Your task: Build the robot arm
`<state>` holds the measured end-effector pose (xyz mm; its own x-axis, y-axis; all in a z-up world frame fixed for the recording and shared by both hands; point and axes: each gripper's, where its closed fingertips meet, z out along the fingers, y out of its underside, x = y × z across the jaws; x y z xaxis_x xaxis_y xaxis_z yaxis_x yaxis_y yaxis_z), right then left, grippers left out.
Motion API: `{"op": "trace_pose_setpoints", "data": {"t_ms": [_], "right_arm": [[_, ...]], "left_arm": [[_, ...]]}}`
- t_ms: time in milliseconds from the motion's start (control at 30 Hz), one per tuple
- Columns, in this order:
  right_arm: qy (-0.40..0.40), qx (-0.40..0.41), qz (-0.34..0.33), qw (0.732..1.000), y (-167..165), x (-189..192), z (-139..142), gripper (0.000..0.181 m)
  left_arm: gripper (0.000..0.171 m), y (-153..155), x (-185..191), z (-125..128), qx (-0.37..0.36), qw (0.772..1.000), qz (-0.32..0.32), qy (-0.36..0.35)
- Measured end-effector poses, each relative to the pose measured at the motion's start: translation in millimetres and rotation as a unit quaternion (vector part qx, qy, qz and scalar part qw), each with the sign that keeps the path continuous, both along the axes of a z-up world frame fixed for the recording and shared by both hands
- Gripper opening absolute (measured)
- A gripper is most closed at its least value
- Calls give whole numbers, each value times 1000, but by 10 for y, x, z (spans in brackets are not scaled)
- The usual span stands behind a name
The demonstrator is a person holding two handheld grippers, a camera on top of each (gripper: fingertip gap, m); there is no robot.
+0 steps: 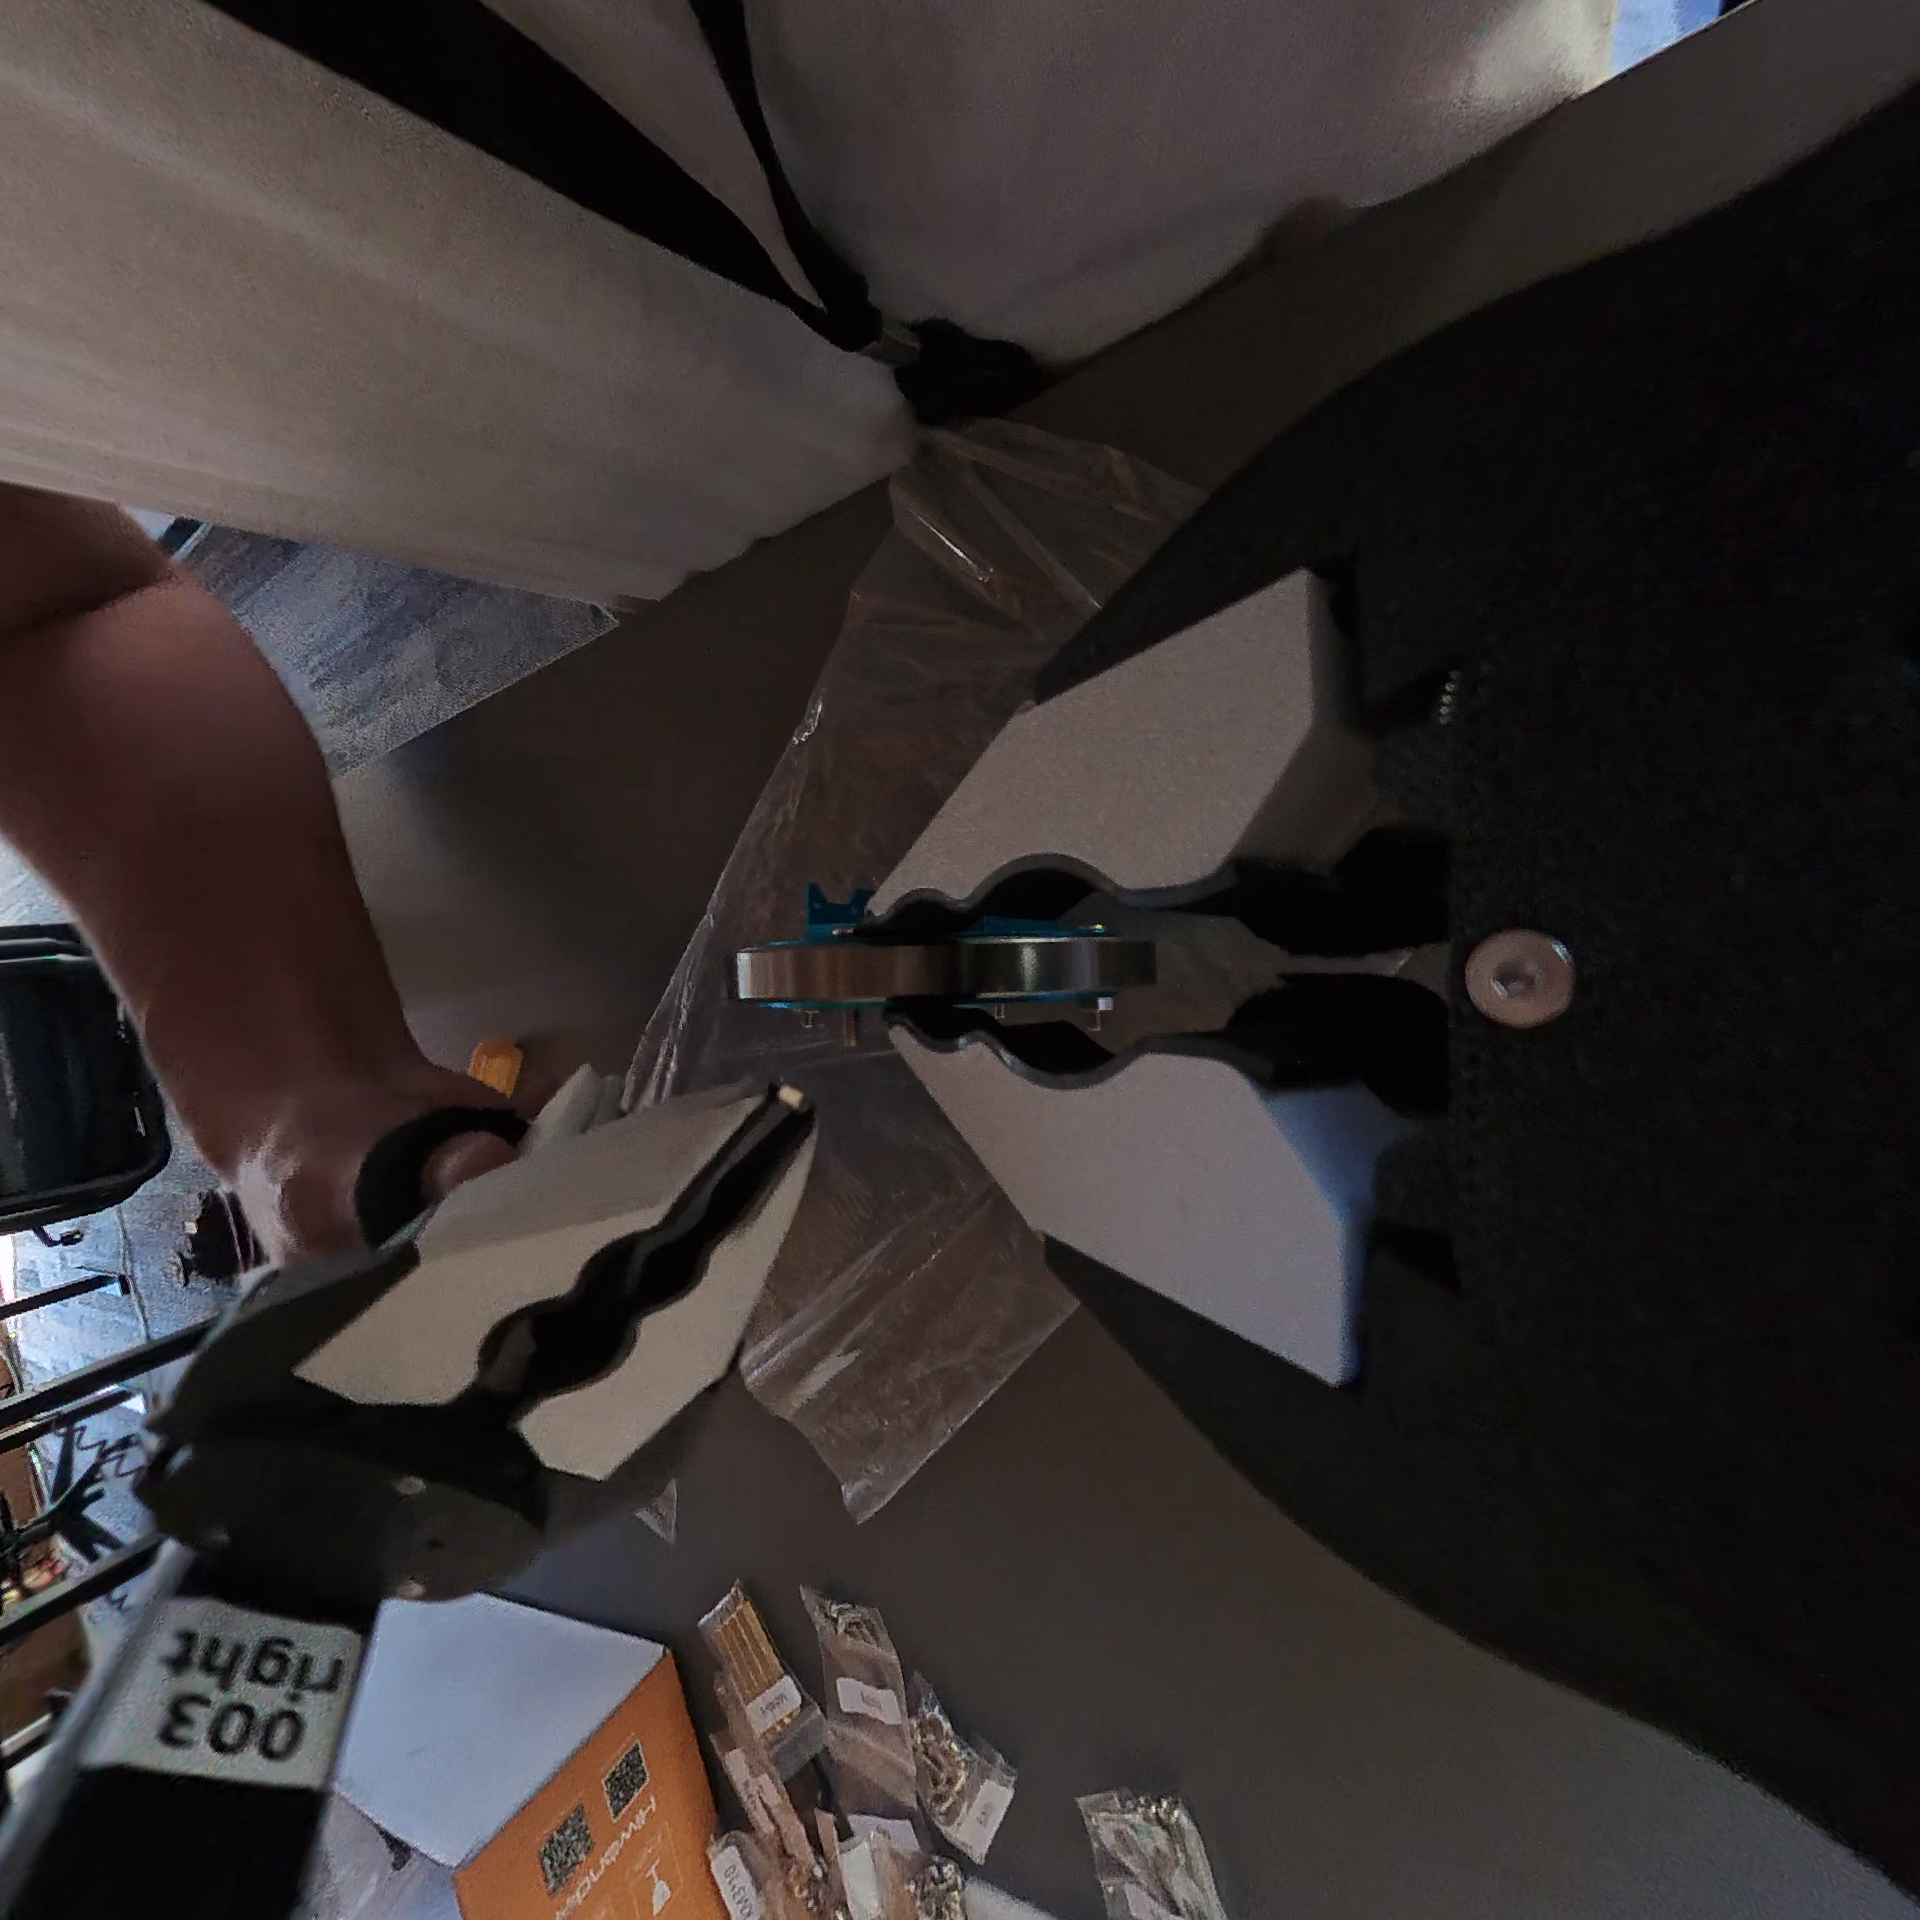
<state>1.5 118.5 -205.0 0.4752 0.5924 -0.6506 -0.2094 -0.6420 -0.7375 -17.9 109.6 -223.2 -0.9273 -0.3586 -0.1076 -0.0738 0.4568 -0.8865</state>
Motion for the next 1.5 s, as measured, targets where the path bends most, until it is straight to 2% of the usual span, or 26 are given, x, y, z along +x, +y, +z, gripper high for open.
{"op": "trace_pose_setpoints", "data": {"t_ms": [233,567,833,1067,1400,1500], "right_arm": [[25,-70,80,994,-22,-139,-76,5],[40,-103,97,989,-43,-161,-103,5],[44,-172,99,979,-35,-138,-108,5],[16,-178,93,980,-50,-131,-113,5],[26,-177,92,980,-128,-96,-99,4],[37,-151,74,985,-100,-44,-49,9]], "left_arm": [[12,-28,-28,-4,12,1000,-3,-14],[13,-42,-46,-8,19,1000,-4,-20],[12,-33,-21,-6,19,1000,2,-18],[13,-35,-17,-5,15,1000,2,-14],[13,-20,-13,-7,12,1000,4,-12],[13,-24,-17,-7,13,1000,3,-14]]}}
